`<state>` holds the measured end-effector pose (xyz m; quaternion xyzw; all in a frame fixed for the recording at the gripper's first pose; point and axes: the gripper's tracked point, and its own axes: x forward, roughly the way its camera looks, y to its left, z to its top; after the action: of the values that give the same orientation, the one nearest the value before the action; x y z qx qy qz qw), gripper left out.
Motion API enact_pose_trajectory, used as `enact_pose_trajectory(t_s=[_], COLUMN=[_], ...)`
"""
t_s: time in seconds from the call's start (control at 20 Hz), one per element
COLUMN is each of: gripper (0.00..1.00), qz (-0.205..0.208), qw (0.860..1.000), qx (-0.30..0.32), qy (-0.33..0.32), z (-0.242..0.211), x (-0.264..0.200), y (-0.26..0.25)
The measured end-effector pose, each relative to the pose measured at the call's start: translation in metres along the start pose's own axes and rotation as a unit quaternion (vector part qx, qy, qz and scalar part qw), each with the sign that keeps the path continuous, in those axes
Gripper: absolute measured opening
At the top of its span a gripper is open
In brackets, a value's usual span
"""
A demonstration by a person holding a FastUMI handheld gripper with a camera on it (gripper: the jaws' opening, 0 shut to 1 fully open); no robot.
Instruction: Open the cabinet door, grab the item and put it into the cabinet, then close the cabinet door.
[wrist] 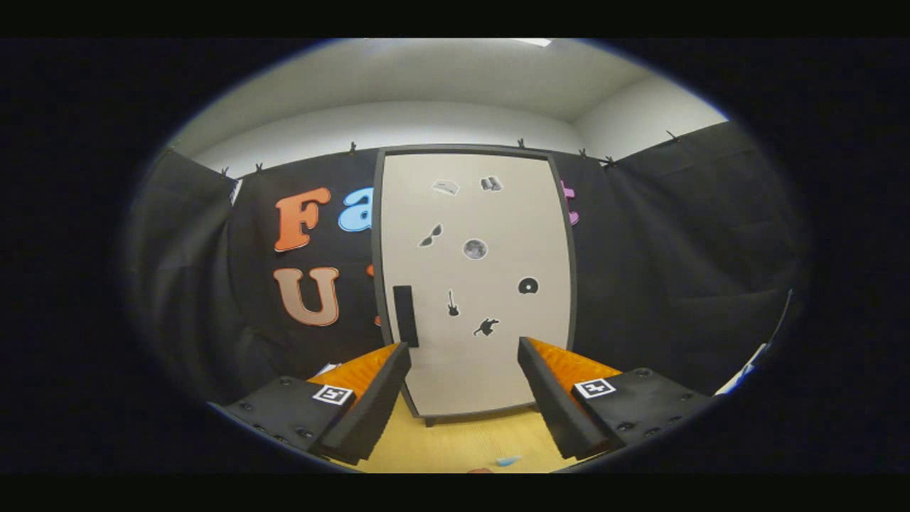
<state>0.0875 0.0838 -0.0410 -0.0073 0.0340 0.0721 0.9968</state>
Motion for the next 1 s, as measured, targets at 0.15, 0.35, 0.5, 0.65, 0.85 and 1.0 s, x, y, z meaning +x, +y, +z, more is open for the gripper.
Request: enact_pose_trajectory(t_s=[0.15, 0.35, 0.5, 0.65, 0.85, 1.0], gripper=[0.97, 0.98, 0.98, 0.97, 0.94, 0.91], qz=[0.013, 0.028, 0.036, 0.04, 0.04, 0.039], qw=[1.0, 0.999, 0.999, 0.999, 0.998, 0.998], qx=[-0.006, -0.017, -0.02, -0.031, -0.039, -0.036], qy=[0.005, 0.004, 0.015, 0.019, 0.031, 0.046], z=[-0.007, -0.01, -0.018, -0.022, -0.033, -0.044], x=[0.034, 0.074, 0.102, 0.128, 0.163, 0.183], y=[0.018, 0.041, 0.058, 0.066, 0.071, 0.073])
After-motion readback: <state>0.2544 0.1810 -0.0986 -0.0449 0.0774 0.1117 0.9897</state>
